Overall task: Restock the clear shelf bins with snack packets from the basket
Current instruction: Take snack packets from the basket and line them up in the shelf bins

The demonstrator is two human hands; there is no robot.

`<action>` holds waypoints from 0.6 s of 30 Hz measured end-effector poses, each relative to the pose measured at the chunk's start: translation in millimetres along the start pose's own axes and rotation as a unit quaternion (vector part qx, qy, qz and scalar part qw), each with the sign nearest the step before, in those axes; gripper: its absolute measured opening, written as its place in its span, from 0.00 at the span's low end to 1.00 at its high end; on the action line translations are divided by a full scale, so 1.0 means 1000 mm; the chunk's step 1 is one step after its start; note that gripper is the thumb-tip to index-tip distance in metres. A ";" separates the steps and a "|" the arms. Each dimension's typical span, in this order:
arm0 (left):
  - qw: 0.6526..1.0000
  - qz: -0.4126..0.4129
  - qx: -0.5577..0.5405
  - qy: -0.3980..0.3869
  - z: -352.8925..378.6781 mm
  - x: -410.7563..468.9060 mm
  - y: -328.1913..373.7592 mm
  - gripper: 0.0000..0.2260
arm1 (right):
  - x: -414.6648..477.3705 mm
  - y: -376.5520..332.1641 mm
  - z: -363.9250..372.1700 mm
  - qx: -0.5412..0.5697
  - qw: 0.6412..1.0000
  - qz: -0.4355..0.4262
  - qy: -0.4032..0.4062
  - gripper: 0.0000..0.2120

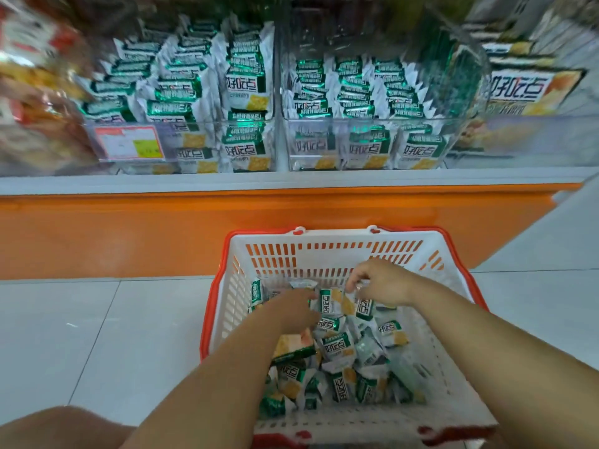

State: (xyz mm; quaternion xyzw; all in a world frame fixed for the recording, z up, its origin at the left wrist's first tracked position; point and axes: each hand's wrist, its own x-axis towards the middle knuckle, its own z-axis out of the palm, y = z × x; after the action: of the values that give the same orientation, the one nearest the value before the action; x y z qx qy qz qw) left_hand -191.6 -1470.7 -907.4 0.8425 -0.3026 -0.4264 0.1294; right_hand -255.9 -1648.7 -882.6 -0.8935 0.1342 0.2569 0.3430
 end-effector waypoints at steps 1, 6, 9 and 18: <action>0.999 0.013 -0.021 0.022 -0.014 -0.009 0.009 0.21 | -0.007 -0.015 -0.013 -0.014 1.000 -0.026 0.007 0.09; 0.989 0.084 -0.103 0.069 -0.094 -0.068 0.040 0.19 | -0.065 -0.082 -0.069 -0.039 0.989 -0.128 0.068 0.07; 0.973 0.141 -0.179 0.044 -0.125 -0.111 0.054 0.18 | -0.097 -0.106 -0.084 -0.002 0.978 -0.187 0.097 0.07; 0.917 0.203 -0.297 0.174 -0.121 -0.138 0.053 0.20 | -0.111 -0.134 -0.086 0.090 0.944 -0.249 0.198 0.06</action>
State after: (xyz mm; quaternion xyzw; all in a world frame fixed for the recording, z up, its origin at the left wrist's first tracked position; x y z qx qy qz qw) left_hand -178.9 -1431.7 -720.8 0.7470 -0.2991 -0.3078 0.5077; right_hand -260.7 -1602.8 -694.5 -0.8965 -0.0042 -0.0320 0.4419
